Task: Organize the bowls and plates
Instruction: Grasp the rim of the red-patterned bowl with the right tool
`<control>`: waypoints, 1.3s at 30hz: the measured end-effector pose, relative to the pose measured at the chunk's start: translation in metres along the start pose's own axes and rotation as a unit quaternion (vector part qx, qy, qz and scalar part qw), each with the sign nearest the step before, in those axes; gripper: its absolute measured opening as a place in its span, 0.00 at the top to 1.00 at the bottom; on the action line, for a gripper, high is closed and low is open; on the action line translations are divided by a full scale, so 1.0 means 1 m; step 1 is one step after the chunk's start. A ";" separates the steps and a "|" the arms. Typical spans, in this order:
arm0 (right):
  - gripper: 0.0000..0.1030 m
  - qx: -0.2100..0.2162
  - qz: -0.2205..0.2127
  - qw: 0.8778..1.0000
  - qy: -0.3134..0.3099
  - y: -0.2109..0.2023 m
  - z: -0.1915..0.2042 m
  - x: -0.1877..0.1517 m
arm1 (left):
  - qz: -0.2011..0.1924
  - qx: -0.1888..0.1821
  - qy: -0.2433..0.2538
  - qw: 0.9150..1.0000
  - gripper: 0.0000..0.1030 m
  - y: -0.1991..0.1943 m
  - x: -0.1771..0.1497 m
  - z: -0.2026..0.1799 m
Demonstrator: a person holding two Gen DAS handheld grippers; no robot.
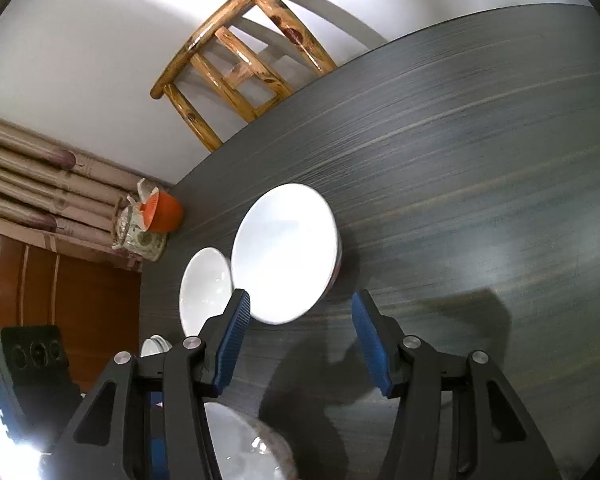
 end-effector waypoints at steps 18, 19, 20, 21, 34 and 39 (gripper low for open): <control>0.50 -0.018 0.044 0.998 -0.031 0.048 0.003 0.041 | -0.032 0.027 -0.105 0.994 0.40 0.057 0.023 0.021; 0.50 -0.022 0.046 0.998 -0.035 0.051 0.003 0.043 | -0.033 0.027 -0.107 0.993 0.40 0.057 0.023 0.023; 0.50 -0.030 0.045 0.998 -0.041 0.055 0.004 0.044 | -0.035 0.029 -0.111 0.993 0.40 0.059 0.024 0.023; 0.50 -0.037 0.044 0.997 -0.049 0.058 0.004 0.046 | -0.035 0.026 -0.115 0.992 0.40 0.062 0.024 0.024; 0.91 -0.051 0.044 0.995 -0.072 0.070 -0.009 0.045 | -0.034 0.030 -0.070 0.996 0.74 0.070 0.025 0.016; 0.90 -0.029 0.030 0.998 -0.038 0.044 -0.025 0.040 | -0.044 0.034 -0.038 0.998 0.74 0.058 0.028 -0.007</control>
Point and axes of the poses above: each gripper's, at about its wrist camera, not at the fingertips, and y roughly the way its jaws point, z to its left, x to its top, the point moved 9 cm from there along y, roughly the way its jaws point, and after that the axes turned 14 degrees about y, right-handed, at the moved point
